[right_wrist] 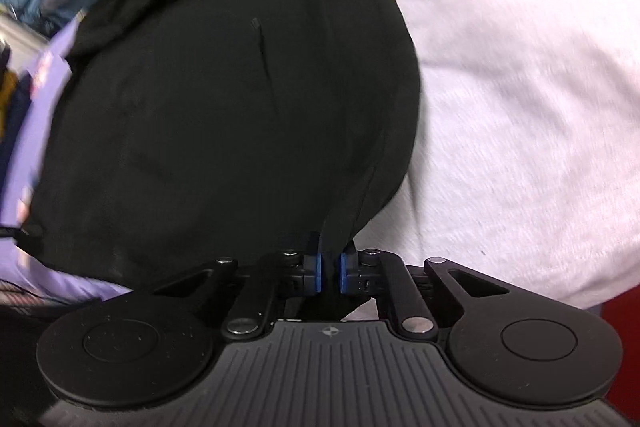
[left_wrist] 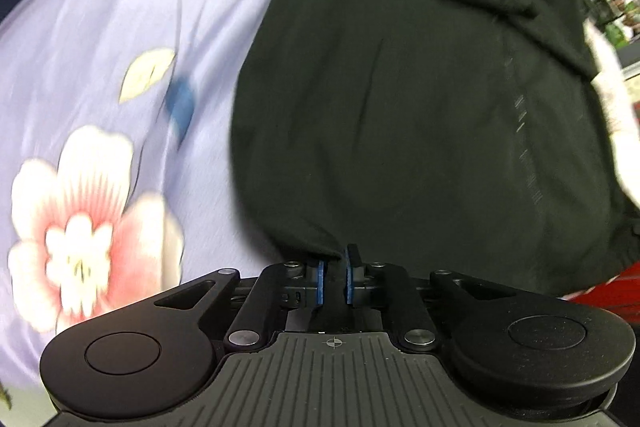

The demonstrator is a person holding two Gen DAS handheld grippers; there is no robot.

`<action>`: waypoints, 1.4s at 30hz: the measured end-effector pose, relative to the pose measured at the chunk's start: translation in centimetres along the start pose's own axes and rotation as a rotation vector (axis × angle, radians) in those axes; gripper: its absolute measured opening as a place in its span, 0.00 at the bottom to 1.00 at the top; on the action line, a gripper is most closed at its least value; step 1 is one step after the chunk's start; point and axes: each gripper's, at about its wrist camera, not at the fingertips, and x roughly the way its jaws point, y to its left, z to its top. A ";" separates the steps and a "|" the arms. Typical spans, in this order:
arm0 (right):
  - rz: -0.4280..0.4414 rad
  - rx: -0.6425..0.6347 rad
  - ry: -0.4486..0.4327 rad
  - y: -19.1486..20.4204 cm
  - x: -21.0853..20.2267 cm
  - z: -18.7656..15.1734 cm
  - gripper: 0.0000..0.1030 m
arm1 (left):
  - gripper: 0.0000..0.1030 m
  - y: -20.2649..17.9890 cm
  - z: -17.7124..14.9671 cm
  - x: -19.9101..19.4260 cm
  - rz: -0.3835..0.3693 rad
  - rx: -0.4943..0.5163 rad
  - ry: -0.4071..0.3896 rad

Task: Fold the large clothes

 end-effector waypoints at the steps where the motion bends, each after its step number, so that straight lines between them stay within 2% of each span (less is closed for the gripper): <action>1: 0.028 0.018 -0.015 0.1 -0.7 0.7 0.09 | 0.53 -0.2 1.0 -0.5 -0.010 0.003 -0.023; 6: 0.096 0.004 -0.121 1.2 -3.4 6.5 0.08 | 0.52 -1.4 8.6 -2.8 -0.046 0.044 -0.130; 11: 0.099 -0.124 -0.193 2.4 -3.8 15.8 0.08 | 0.50 -3.7 18.2 -3.8 0.027 0.129 -0.230; 15: 0.057 -0.219 -0.244 3.2 -3.5 24.2 0.08 | 0.46 -4.2 25.4 -3.6 0.090 0.161 -0.304; 18: -0.018 -0.294 -0.287 4.3 -2.0 30.8 0.08 | 0.43 -4.8 30.9 -1.7 0.139 0.144 -0.339; 22: -0.080 -0.296 -0.319 4.0 1.1 37.8 0.08 | 0.43 -5.9 36.7 1.9 0.212 0.096 -0.333; 27: -0.162 -0.278 -0.323 4.8 6.2 44.2 0.08 | 0.44 -6.2 40.8 4.6 0.301 0.048 -0.342; 32: -0.214 -0.255 -0.321 5.2 8.8 46.5 0.08 | 0.45 -4.9 42.9 5.2 0.318 -0.003 -0.349; 38: -0.255 -0.235 -0.329 5.2 11.7 48.4 0.08 | 0.46 -5.2 45.1 7.5 0.350 -0.034 -0.345; 41: -0.280 -0.210 -0.326 5.1 13.1 48.9 0.08 | 0.53 -5.2 45.4 9.4 0.391 -0.062 -0.312; 42: -0.289 -0.196 -0.324 5.0 13.7 49.1 0.08 | 0.72 -5.3 45.3 10.0 0.408 -0.064 -0.298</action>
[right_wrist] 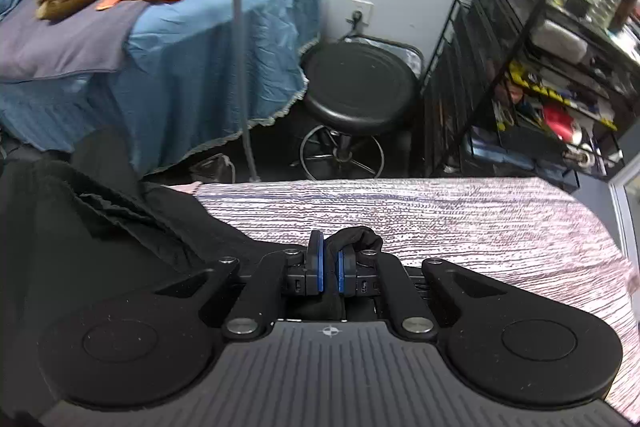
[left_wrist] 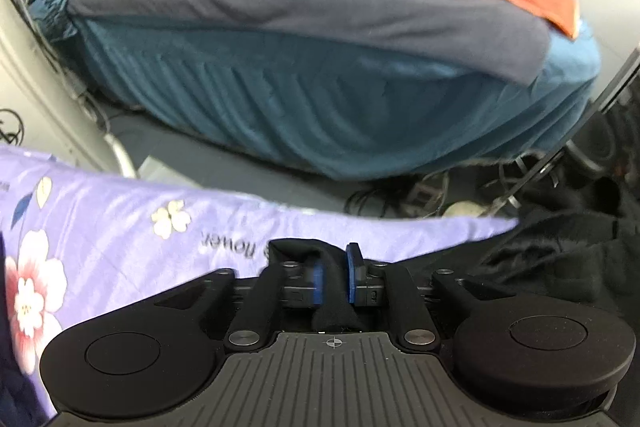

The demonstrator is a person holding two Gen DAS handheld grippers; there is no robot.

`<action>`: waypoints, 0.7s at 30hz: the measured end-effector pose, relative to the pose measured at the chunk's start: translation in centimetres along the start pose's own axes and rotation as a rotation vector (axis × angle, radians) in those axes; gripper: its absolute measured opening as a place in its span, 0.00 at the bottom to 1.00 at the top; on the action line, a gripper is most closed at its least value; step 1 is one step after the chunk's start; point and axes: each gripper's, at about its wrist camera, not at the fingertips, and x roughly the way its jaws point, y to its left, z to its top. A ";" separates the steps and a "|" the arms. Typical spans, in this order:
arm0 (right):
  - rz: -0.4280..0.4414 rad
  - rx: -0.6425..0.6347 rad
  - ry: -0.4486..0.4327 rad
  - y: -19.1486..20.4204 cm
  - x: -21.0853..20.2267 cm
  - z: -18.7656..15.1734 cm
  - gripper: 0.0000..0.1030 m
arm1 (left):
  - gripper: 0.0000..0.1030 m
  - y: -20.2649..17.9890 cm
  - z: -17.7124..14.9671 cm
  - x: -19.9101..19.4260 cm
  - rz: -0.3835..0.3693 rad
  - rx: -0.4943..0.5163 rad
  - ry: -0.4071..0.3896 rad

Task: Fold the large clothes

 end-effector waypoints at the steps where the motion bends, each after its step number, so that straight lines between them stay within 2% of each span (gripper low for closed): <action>1: -0.013 0.011 0.006 0.1 0.5 -0.1 0.08 | 0.89 -0.4 -0.3 0.6 0.015 0.004 0.019; 3: -0.031 0.044 0.013 0.3 1.3 -0.6 0.11 | 1.00 -0.8 -0.7 1.1 0.050 0.004 0.028; 7: -0.009 0.126 0.006 -0.3 1.5 -1.0 0.18 | 1.00 -0.5 -1.2 -0.6 0.187 0.051 -0.105; 8: 0.006 0.138 -0.009 -0.6 1.2 -1.0 0.24 | 1.00 0.0 -1.1 -1.0 0.212 0.055 -0.117; 9: 0.026 0.152 -0.030 -0.9 0.7 -1.1 0.37 | 1.00 0.4 -1.2 -1.4 0.238 0.067 -0.129; 10: 0.046 0.171 -0.046 -1.3 0.3 -1.2 0.46 | 1.00 0.8 -1.4 -1.8 0.260 0.087 -0.143; 11: 0.069 0.194 -0.061 -1.6 -0.2 -1.4 0.66 | 1.00 1.1 -1.7 -2.2 0.277 0.110 -0.149; 12: 0.080 0.214 -0.086 -1.9 -0.9 -1.5 0.92 | 1.00 1.4 -2.1 -2.6 0.294 0.129 -0.151; 13: 0.058 0.229 -0.121 -2.0 -1.7 -1.8 1.00 | 1.00 1.5 -2.7 -3.2 0.309 0.145 -0.162; 15: 0.016 0.231 -0.194 -2.0 -3.4 -2.3 0.96 | 1.00 1.0 -4.4 -4.9 0.294 0.186 -0.206; 16: 0.014 0.220 -0.207 -1.8 -4.0 -2.7 0.95 | 1.00 0.4 -5.8 -6.0 0.259 0.214 -0.234; 18: 0.043 0.146 -0.230 -0.6 -5.4 -3.8 0.91 | 1.00 -1.5 -8.8 -7.9 0.157 0.285 -0.246; 21: 0.094 -0.043 -0.240 3.2 -7.6 -6.8 0.91 | 1.00 -4.7 -13.8 -9.9 0.007 0.377 -0.242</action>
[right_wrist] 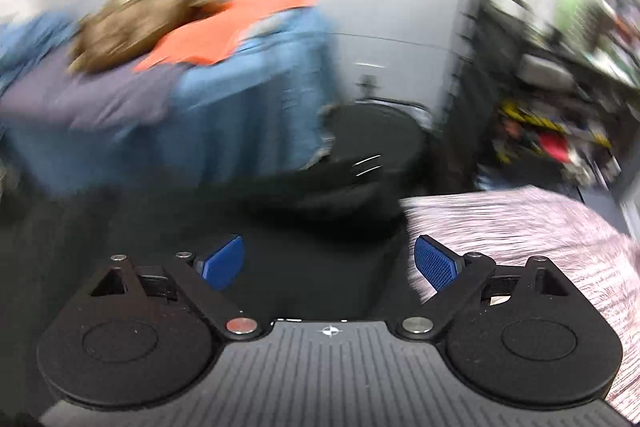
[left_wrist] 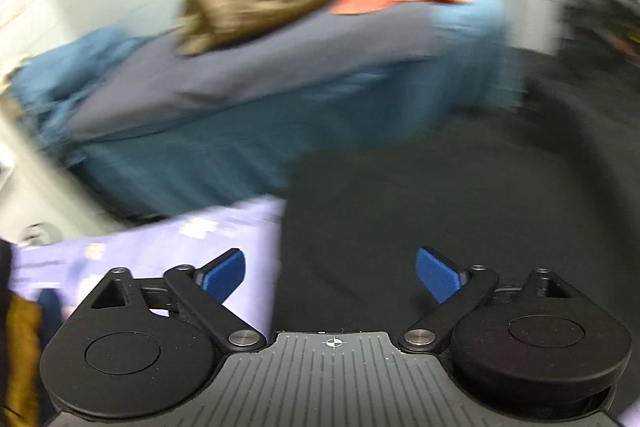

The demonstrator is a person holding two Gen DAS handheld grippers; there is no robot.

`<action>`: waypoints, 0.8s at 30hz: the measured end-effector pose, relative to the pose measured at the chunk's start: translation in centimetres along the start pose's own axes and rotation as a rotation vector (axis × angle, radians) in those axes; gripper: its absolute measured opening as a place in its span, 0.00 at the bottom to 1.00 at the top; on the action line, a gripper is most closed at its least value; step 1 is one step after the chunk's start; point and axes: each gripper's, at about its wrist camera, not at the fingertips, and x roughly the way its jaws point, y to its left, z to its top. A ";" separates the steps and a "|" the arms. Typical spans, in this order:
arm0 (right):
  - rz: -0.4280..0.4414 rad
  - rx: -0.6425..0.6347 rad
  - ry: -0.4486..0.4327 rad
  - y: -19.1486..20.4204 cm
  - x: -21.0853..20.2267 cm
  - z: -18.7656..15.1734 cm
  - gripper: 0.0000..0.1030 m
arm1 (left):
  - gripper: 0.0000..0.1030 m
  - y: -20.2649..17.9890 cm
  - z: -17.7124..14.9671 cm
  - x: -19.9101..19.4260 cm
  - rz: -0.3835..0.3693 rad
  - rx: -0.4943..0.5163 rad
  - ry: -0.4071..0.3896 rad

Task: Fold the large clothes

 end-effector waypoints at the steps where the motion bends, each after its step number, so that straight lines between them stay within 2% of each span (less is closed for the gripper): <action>1: 0.040 -0.060 0.005 1.6 -0.7 -0.9 0.94 | 1.00 -1.4 -1.0 -0.4 -0.037 0.016 0.013; 3: 0.134 -0.193 0.018 5.1 -1.9 -3.2 0.95 | 1.00 -3.9 -2.7 -0.3 -0.063 0.036 0.048; 5: 0.194 -0.299 0.041 8.1 -2.5 -5.3 0.96 | 1.00 -5.0 -4.0 0.7 -0.058 0.038 0.095; 7: 0.214 -0.357 0.079 10.2 -2.3 -7.2 0.96 | 1.00 -4.9 -4.6 1.7 -0.010 0.044 0.095; 10: 0.203 -0.374 0.139 10.6 -1.1 -8.8 0.95 | 1.00 -2.1 -4.6 3.6 0.072 -0.069 0.151; 12: 0.152 -0.332 0.160 8.6 -0.3 -8.9 0.95 | 1.00 0.4 -4.4 4.0 0.112 -0.121 0.154; 15: 0.043 -0.197 0.180 3.6 0.5 -8.6 0.95 | 1.00 3.1 -4.3 4.4 0.200 -0.142 0.169; 18: -0.068 -0.103 0.199 -1.5 0.6 -8.6 0.97 | 1.00 4.3 -3.9 4.1 0.236 -0.170 0.177; 19: -0.084 -0.066 0.212 -3.1 0.5 -8.8 0.97 | 1.00 4.0 -3.8 3.6 0.254 -0.165 0.172; 21: -0.054 0.016 0.193 -5.6 -0.6 -9.1 0.97 | 1.00 2.5 -3.3 2.2 0.290 -0.120 0.148; 22: -0.050 0.035 0.175 -6.5 -1.1 -9.3 0.97 | 1.00 1.4 -3.2 1.3 0.271 -0.087 0.118; 24: -0.099 0.038 0.185 -6.8 -1.8 -9.3 0.97 | 1.00 -2.0 -2.7 -1.2 0.168 0.005 0.034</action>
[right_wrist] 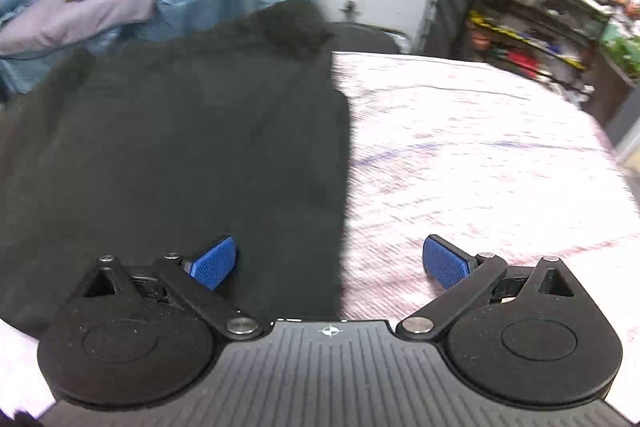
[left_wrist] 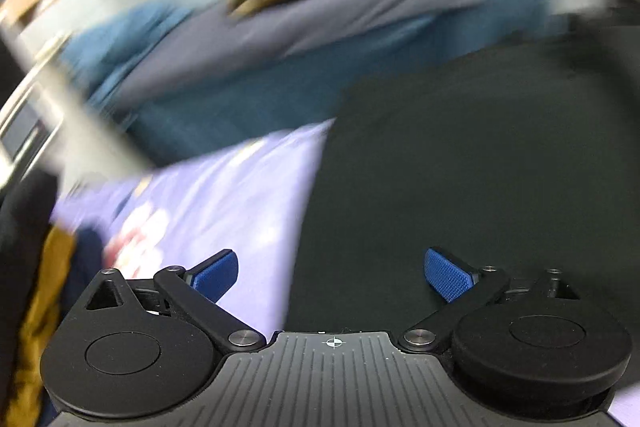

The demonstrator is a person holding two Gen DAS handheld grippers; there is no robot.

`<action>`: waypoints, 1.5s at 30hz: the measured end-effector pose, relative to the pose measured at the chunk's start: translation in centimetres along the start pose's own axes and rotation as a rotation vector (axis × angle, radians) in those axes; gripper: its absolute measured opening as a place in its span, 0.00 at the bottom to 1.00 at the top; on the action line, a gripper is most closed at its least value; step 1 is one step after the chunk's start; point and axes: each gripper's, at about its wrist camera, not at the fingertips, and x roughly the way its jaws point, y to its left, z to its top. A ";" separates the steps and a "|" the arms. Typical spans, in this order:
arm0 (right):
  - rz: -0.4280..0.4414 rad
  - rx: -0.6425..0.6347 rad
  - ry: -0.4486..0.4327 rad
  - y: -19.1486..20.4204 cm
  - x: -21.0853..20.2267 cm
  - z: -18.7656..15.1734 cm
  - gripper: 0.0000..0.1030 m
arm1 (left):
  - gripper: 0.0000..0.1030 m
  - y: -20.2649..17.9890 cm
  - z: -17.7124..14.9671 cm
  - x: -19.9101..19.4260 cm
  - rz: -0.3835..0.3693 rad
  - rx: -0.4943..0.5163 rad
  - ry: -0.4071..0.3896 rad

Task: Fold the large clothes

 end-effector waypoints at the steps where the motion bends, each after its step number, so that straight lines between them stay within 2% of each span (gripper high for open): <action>1: -0.018 0.010 0.014 0.1 -0.3 0.1 0.97 | 1.00 -2.0 0.1 -1.6 -0.065 0.063 -0.046; 4: 0.014 0.047 0.023 -0.1 -1.7 -0.6 0.97 | 1.00 -9.2 0.1 -5.9 -0.216 0.286 -0.175; 6: 0.023 0.055 0.035 0.2 -2.2 -1.1 0.97 | 1.00 -14.3 0.1 -7.8 -0.307 0.425 -0.226; 8: 0.020 0.066 0.053 0.2 -2.7 -1.5 0.97 | 1.00 -18.8 -0.2 -8.9 -0.363 0.555 -0.278; 11: 0.022 0.085 0.064 0.2 -3.5 -2.8 0.97 | 1.00 -24.6 -0.8 -9.7 -0.373 0.774 -0.354; 13: 0.025 0.103 0.080 -0.6 -3.7 -3.1 0.97 | 1.00 -26.9 -0.9 -10.2 -0.401 0.862 -0.382; 18: 0.029 0.134 0.089 -3.0 -4.7 -4.8 0.98 | 1.00 -31.2 -1.1 -10.9 -0.425 1.040 -0.460; 21: 0.041 0.161 0.089 -4.6 -5.1 -5.5 0.97 | 1.00 -33.7 -2.5 -11.6 -0.460 1.114 -0.490; 24: 0.042 0.182 0.076 -6.0 -5.7 -6.1 0.98 | 1.00 -36.2 -4.0 -10.9 -0.426 1.184 -0.514; 28: 0.049 0.212 0.066 -7.4 -6.3 -6.6 0.98 | 1.00 -39.2 -2.1 -10.9 -0.407 1.162 -0.527; 31: 0.055 0.227 0.065 -8.2 -6.5 -6.8 0.98 | 1.00 -41.7 -0.8 -10.9 -0.364 1.180 -0.533; 37: 0.054 0.232 0.053 -9.0 -6.6 -6.8 0.97 | 1.00 -44.3 1.8 -11.0 -0.385 1.123 -0.463; 39: 0.060 0.242 0.047 -9.2 -6.5 -6.5 0.97 | 1.00 -44.0 3.1 -10.9 -0.430 1.048 -0.390; 41: 0.074 0.253 0.037 -9.5 -6.4 -6.1 0.98 | 0.90 -43.4 4.9 -10.6 -0.487 0.937 -0.312; 43: 0.096 0.269 0.027 -9.7 -6.2 -5.6 0.98 | 0.79 -41.8 7.1 -10.1 -0.564 0.767 -0.229; 45: 0.150 0.305 0.012 -10.2 -6.1 -4.8 0.98 | 0.75 -39.8 8.9 -9.5 -0.644 0.586 -0.154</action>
